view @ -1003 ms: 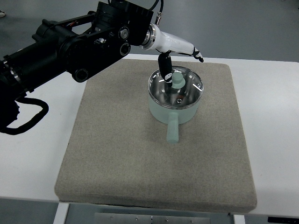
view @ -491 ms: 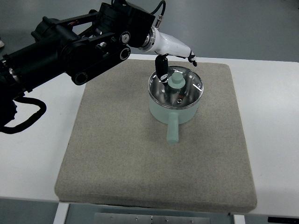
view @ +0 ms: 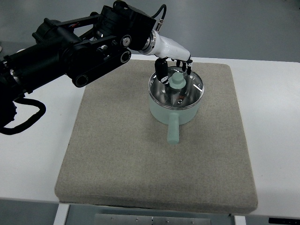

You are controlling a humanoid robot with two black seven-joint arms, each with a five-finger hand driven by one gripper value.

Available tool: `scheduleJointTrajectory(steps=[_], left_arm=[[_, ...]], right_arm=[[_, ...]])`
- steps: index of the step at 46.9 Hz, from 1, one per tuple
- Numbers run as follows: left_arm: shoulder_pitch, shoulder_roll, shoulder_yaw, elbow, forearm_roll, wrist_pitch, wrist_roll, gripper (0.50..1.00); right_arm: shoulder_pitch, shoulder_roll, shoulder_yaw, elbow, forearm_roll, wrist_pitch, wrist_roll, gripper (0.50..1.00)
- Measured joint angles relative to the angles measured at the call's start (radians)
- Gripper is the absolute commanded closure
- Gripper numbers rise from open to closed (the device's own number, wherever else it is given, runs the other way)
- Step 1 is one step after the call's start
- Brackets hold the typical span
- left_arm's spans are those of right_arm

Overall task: Place lid left of pot with left hand
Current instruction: 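Lift the glass lid up off the pot with the left hand, then carry the lid beside the pot and lower it onto the board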

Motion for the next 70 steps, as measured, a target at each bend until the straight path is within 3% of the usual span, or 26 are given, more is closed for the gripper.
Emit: scheduleJointTrajectory(steps=[5,11,17,20,48,62,70], left_arm=[[0.0,0.0,0.0,0.0,0.0,0.0,0.0,0.791],[0.0,0.0,0.0,0.0,0.0,0.0,0.0,0.846],[-0.001,0.0,0.001,0.0,0.0,0.0,0.0,0.928],[-0.001,0.0,0.004,0.0,0.0,0.0,0.0,1.0],[-0.051,0.022,0.003,0.001,0.002,0.0,0.007,1.0],[-0.087,0.1,0.001,-0.004,0.0,0.0,0.007,1.0],[-0.08,0.201,0.003,-0.032,-0.004,0.0,0.008,1.0]], right_arm=[[0.0,0.0,0.0,0.0,0.0,0.0,0.0,0.576],[0.0,0.0,0.0,0.0,0.0,0.0,0.0,0.576],[0.0,0.0,0.0,0.0,0.0,0.0,0.0,0.576],[0.0,0.0,0.0,0.0,0.0,0.0,0.0,0.576],[0.0,0.0,0.0,0.0,0.0,0.0,0.0,0.576],[0.0,0.0,0.0,0.0,0.0,0.0,0.0,0.576],[0.0,0.0,0.0,0.0,0.0,0.0,0.0,0.576]])
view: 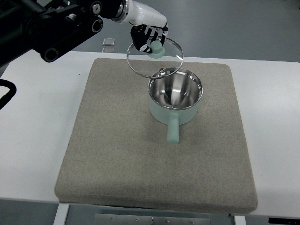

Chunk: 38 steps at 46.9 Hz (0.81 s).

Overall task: Place lid left of pot with left hand
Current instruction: 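Carry the lid beside the pot and lower it onto the board, then open the left hand and release the lid knob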

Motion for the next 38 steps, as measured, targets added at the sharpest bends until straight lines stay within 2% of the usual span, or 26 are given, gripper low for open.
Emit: scheduleJointTrajectory(steps=[8,19,33,34,36,37,38], left_arm=[[0.071,0.126,0.008,-0.058,-0.004,0.0,-0.001,1.0],[0.192,0.213,0.008,-0.064,-0.011,0.001,-0.001,1.0],[0.35,0.213,0.006,-0.053,-0.019,0.19,0.0,1.0],[0.356,0.211,0.006,-0.052,-0.021,0.205,0.0,0.912],[0.362,0.209,0.005,-0.047,-0.026,0.226,0.0,0.698],[0.365,0.208,0.005,-0.044,-0.03,0.24,0.0,0.614],[0.367,0.208,0.005,-0.043,-0.035,0.256,0.0,0.556]], right_arm=[[0.0,0.0,0.0,0.0,0.0,0.0,0.0,0.576],[0.0,0.0,0.0,0.0,0.0,0.0,0.0,0.576],[0.0,0.0,0.0,0.0,0.0,0.0,0.0,0.576],[0.0,0.0,0.0,0.0,0.0,0.0,0.0,0.576],[0.0,0.0,0.0,0.0,0.0,0.0,0.0,0.576],[0.0,0.0,0.0,0.0,0.0,0.0,0.0,0.576],[0.0,0.0,0.0,0.0,0.0,0.0,0.0,0.576]])
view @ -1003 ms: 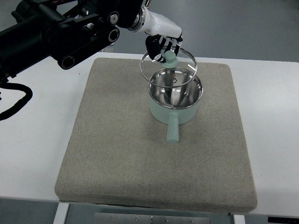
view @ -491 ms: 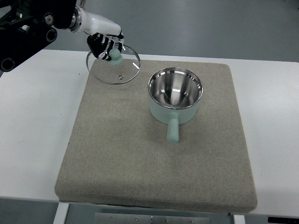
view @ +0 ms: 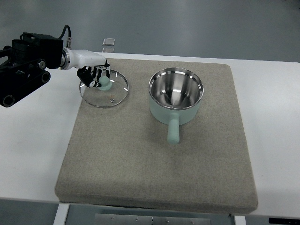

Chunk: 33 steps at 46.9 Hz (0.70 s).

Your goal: Place lid left of pot with left hand

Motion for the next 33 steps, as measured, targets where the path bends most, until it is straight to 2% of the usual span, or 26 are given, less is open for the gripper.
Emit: scheduleJointTrajectory(steps=[1,2,13,21,33], left_arm=[[0.001,0.0,0.0,0.0,-0.004,0.011,0.0,0.519],[0.001,0.001,0.0,-0.001,-0.008,0.02,0.0,0.508],[0.01,0.01,0.001,0.002,-0.186,0.044,0.0,0.506],[-0.009,0.054,0.0,0.029,-0.593,0.046,0.0,0.506],[-0.025,0.053,-0.031,0.217,-1.248,0.041,-0.001,0.504]], right_arm=[[0.0,0.0,0.0,0.0,0.0,0.0,0.0,0.576],[0.0,0.0,0.0,0.0,0.0,0.0,0.0,0.576],[0.0,0.0,0.0,0.0,0.0,0.0,0.0,0.576],[0.0,0.0,0.0,0.0,0.0,0.0,0.0,0.576],[0.0,0.0,0.0,0.0,0.0,0.0,0.0,0.576]])
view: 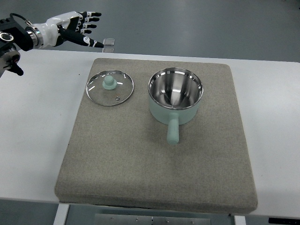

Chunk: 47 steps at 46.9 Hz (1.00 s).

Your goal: Place lid left of pot with left hand

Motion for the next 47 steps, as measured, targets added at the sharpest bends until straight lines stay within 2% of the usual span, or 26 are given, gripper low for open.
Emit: scheduleJointTrajectory(steps=[8,19,29,47], left_arm=[[0.034,-0.008,-0.042,0.087,-0.402,-0.007,0.0,0.504],[0.105,-0.002,-0.108,0.133,-0.708,-0.027,0.006,0.504],[0.148,-0.009,-0.131,0.166,-0.743,-0.086,0.02,0.504],[0.17,-0.009,-0.132,0.165,-0.743,-0.13,0.021,0.501]], right_arm=[[0.0,0.0,0.0,0.0,0.0,0.0,0.0,0.576],[0.0,0.0,0.0,0.0,0.0,0.0,0.0,0.576],[0.0,0.0,0.0,0.0,0.0,0.0,0.0,0.576],[-0.003,0.0,0.002,0.029,0.003,0.01,0.0,0.576]])
